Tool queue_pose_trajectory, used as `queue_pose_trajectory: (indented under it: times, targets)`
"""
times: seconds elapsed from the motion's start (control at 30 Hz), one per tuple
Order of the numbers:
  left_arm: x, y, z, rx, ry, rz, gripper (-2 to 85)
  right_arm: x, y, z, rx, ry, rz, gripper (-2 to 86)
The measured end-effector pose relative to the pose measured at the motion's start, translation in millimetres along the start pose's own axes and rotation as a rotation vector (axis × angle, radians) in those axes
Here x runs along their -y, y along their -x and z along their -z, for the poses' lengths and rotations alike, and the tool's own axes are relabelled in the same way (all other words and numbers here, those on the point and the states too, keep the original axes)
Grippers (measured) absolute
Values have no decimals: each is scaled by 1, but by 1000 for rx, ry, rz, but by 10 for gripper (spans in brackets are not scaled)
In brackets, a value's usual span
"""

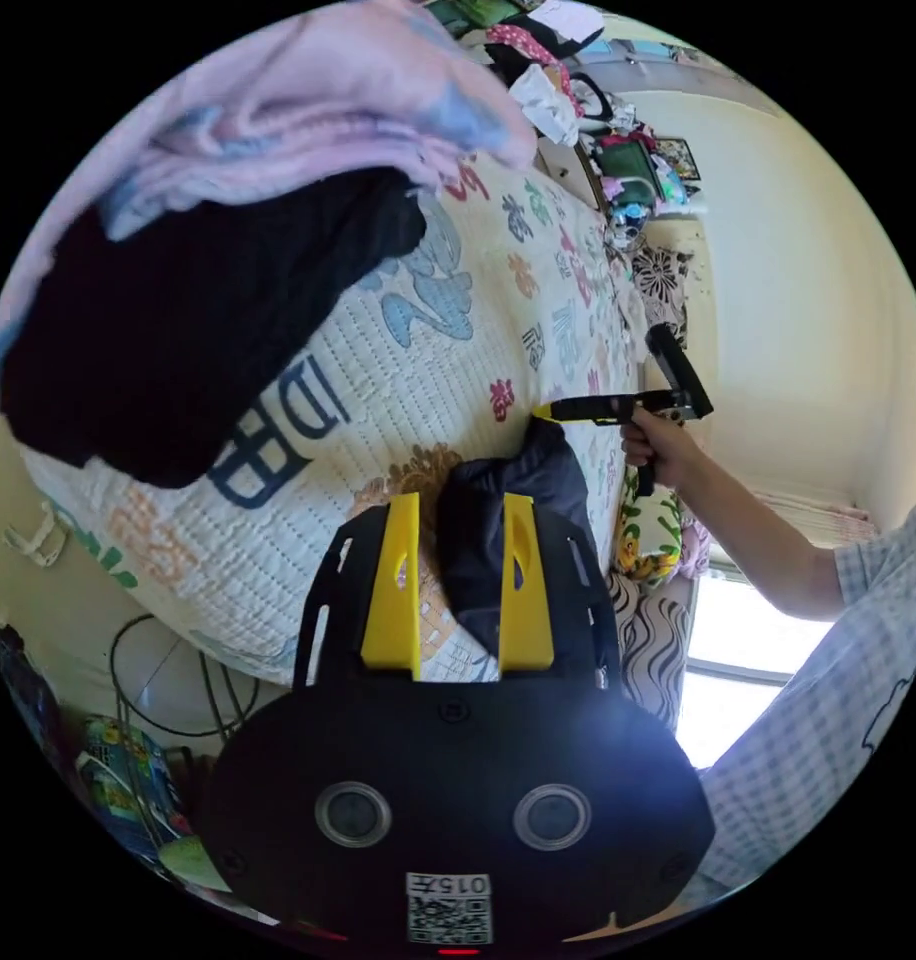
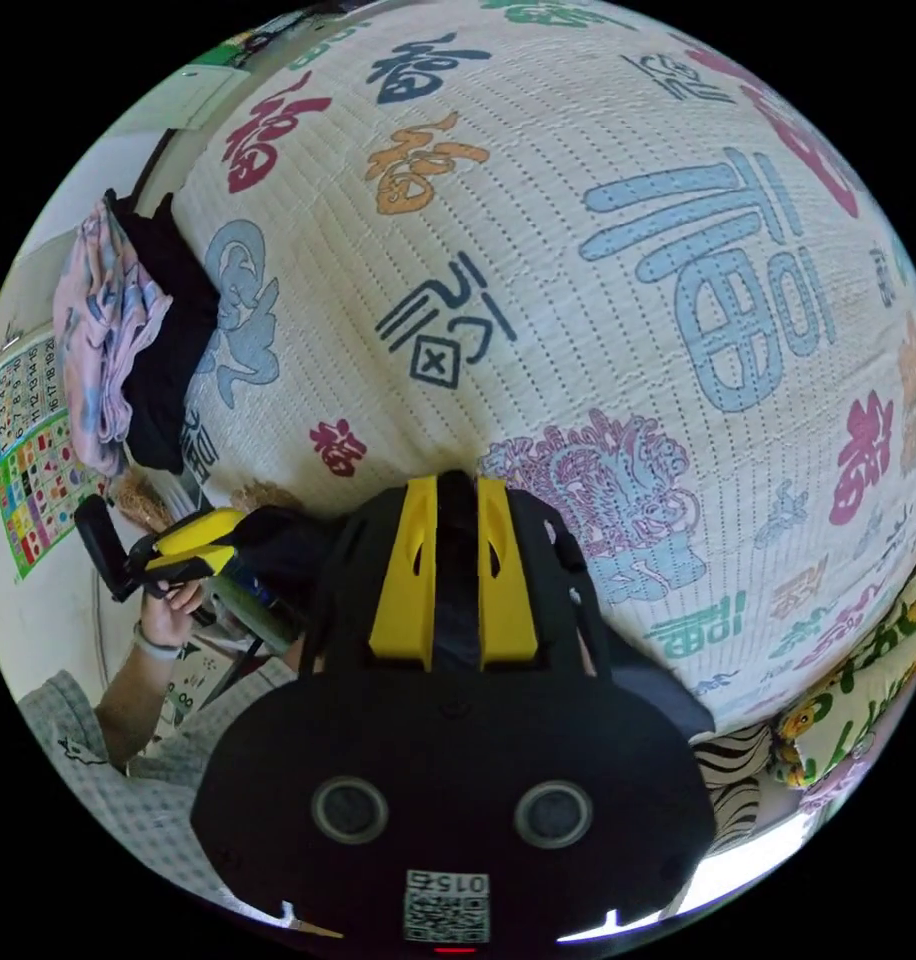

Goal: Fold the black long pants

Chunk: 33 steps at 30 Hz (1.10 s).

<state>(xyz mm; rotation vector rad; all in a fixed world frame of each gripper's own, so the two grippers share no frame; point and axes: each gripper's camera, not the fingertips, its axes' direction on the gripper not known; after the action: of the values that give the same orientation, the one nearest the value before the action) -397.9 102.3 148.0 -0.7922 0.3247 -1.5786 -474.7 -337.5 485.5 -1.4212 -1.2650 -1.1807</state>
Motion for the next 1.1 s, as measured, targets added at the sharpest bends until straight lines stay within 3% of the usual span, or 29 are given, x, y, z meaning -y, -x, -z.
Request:
queue_pose_trajectory:
  times: [0.1, 0.2, 0.33, 0.5, 0.63, 0.7, 0.9, 1.1]
  targets:
    - [4, 7, 0, -45, 51, -21, 42, 13, -8, -6, 49, 69, 52, 34]
    - [6, 8, 20, 14, 16, -19, 15, 18, -24, 18, 131, -53, 26, 24]
    - [10, 9, 60, -98, -133, 22, 9, 43, -26, 68, 109, -206, 91, 13]
    - [21, 16, 107, -95, -333, 167, 20, 96, 9, 105, 89, -275, 253, 16]
    - [32, 3, 128, 119, -386, 135, 62, 134, 43, 99, -172, -274, 335, 36]
    - [33, 0, 132, 123, -352, 148, 80, 134, 40, 94, -217, -254, 300, 45]
    - [18, -4, 125, 134, -186, 148, 103, 23, -29, 106, 67, -352, 163, 65]
    - [30, -10, 96, 77, -177, 170, 91, -108, -101, 58, 128, -172, -137, 84]
